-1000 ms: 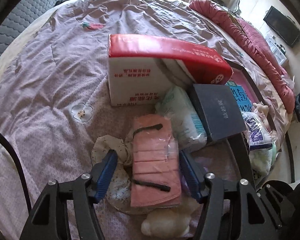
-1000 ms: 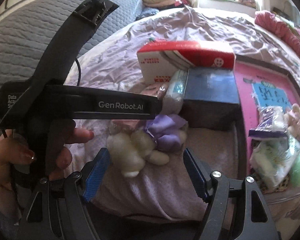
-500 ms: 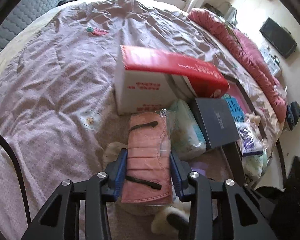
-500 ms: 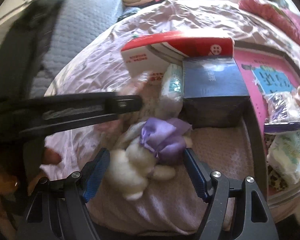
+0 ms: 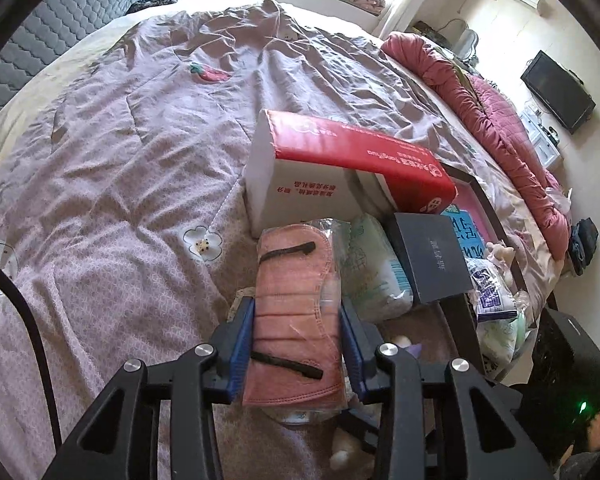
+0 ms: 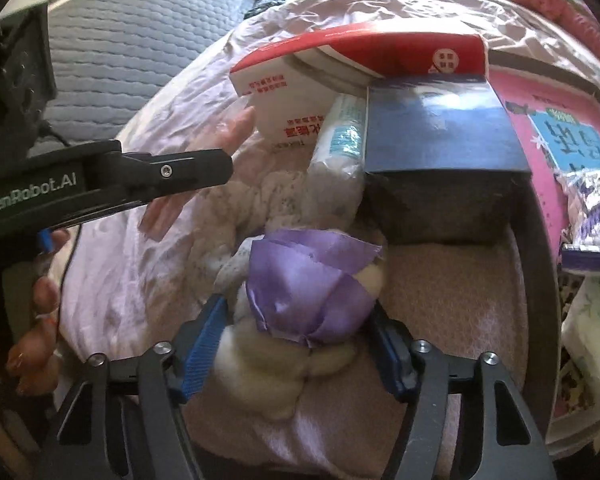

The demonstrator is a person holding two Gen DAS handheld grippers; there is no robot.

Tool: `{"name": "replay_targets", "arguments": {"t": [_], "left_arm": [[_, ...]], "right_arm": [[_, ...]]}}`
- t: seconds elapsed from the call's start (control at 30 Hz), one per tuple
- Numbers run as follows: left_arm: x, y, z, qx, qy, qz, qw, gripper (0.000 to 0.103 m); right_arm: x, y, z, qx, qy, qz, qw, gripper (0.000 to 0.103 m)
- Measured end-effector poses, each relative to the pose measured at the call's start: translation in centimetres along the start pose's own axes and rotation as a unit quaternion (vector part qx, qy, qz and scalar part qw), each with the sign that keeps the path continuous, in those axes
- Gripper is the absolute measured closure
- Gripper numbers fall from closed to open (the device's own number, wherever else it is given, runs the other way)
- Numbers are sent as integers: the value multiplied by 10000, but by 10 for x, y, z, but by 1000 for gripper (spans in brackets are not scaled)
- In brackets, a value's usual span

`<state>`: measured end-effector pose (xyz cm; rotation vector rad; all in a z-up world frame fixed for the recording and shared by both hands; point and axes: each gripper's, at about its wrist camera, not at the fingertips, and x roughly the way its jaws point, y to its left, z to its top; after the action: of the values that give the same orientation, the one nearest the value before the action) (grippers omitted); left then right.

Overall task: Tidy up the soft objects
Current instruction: 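Carry the mask pack and the plush over the tray with both grippers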

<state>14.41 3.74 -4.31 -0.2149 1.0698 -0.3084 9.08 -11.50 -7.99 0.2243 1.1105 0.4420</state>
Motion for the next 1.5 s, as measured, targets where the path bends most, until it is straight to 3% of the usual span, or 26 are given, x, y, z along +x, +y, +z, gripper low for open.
{"name": "replay_targets", "arguments": {"t": [0.27,0.6,1.0,1.5], "left_arm": [[-7,-6,-3,22,-107,1,9999,63],[-32,-40,-6,355,-443,-37,9984,63],[-50,-101,-14,890,-774,-207,9928,63],[-45,-157,-24,1236,-750,-420,9886,63]], "right_arm": [[-20,-22,-3,481,-458,578,9961,46],[-80,-24,11,40,-1304,134,9914,47],[-143,-60,21,273,-2020,-19,9790,47],[-191,-116,11,696,-2452,-301,9665,47]]}}
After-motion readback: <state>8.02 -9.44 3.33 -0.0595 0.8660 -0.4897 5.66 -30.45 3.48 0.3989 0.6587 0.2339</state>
